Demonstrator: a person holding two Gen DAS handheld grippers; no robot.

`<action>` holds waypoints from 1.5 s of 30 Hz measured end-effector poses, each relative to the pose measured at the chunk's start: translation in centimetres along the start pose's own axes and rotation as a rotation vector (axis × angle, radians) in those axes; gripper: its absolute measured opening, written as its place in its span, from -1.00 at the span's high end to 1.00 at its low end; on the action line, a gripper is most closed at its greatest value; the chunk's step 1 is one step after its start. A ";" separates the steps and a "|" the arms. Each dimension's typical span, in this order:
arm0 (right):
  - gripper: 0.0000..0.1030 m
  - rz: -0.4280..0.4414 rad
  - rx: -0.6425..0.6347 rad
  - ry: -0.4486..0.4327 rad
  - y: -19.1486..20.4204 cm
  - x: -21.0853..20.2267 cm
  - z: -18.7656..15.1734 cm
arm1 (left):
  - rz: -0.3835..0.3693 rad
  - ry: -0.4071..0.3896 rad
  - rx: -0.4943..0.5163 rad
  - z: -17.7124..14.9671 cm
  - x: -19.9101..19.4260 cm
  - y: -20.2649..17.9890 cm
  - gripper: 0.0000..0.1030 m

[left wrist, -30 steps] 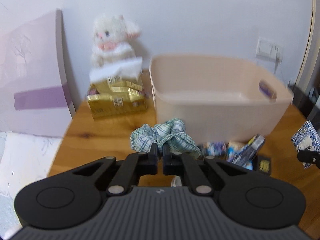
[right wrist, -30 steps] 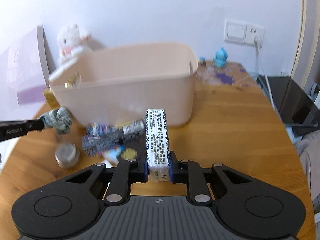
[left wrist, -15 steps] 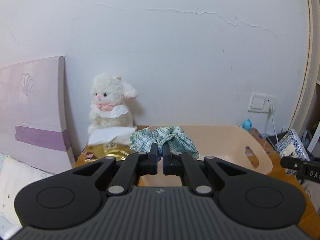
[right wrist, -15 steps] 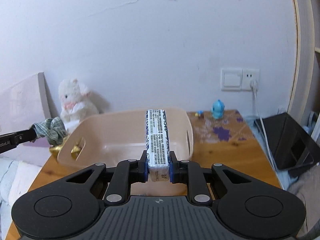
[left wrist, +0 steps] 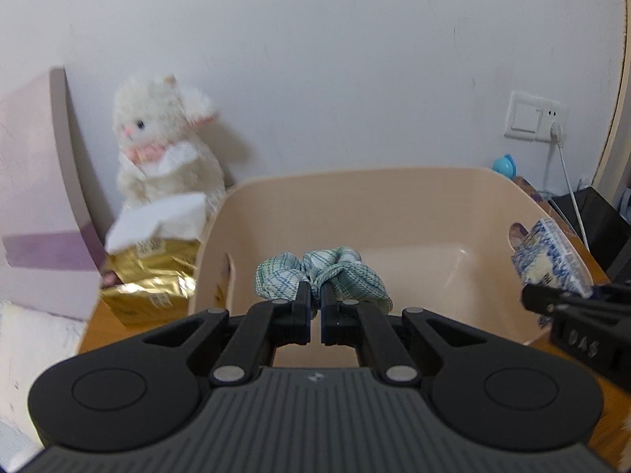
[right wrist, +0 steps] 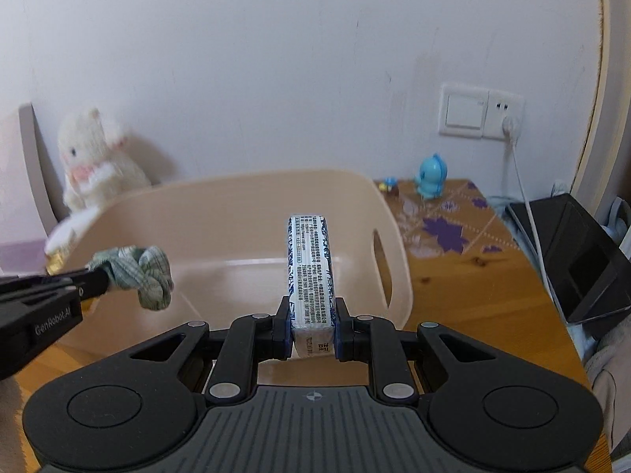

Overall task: Organize objects
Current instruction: 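Carry the cloth and white box into the beige basket and release both, then grasp the round silver tin with the left gripper while the right grasps the white box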

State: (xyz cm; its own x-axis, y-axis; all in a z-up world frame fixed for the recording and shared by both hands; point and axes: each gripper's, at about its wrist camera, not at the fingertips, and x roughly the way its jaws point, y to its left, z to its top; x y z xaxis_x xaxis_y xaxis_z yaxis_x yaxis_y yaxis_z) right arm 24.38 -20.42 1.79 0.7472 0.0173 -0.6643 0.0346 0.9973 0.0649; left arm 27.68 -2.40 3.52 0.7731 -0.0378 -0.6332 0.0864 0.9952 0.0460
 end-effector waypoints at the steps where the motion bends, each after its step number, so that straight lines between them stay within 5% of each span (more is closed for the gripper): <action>1: 0.66 -0.008 -0.015 -0.005 0.2 0.1 -0.1 | -0.009 0.017 0.005 -0.1 0.4 -0.1 0.90; 4: 0.62 -0.009 -0.030 -0.012 0.7 0.0 -0.3 | 0.001 0.050 0.039 -0.2 1.0 -0.6 0.88; 8: -0.02 0.027 0.016 -0.036 0.0 -0.8 0.0 | -0.014 0.072 0.030 -0.2 0.3 0.0 0.64; 9: -0.14 0.041 0.028 -0.050 -0.2 -1.3 0.1 | -0.024 0.077 0.026 -0.1 -0.1 0.2 0.47; 11: -0.43 0.057 0.035 -0.087 -0.4 -2.7 0.4 | -0.031 0.071 0.022 0.2 -1.2 0.4 -0.48; 13: -0.56 0.061 0.020 -0.114 -0.1 -4.1 0.6 | -0.024 0.030 0.019 0.4 -2.7 0.7 -0.73; 16: -1.00 0.049 -0.020 -0.147 0.3 -6.3 0.6 | -0.023 0.018 0.012 0.5 -4.4 1.3 -0.74; 29: -1.00 0.061 -0.050 -0.075 0.8 -9.4 -4.6 | -0.014 0.050 -0.011 -4.7 -8.8 4.6 -0.76; 45: -1.00 0.110 -0.165 0.133 1.9 -6.1 -13.0 | -0.054 0.173 0.003 -12.2 -5.8 5.5 -0.75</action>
State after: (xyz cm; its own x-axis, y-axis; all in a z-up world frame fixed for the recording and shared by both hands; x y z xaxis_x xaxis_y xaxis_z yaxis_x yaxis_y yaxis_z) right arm 11.31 -17.68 -3.69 0.6462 0.1248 -0.7529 -0.1596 0.9868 0.0266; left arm 15.98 4.36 -2.01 0.6477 -0.0748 -0.7582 0.1270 0.9919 0.0106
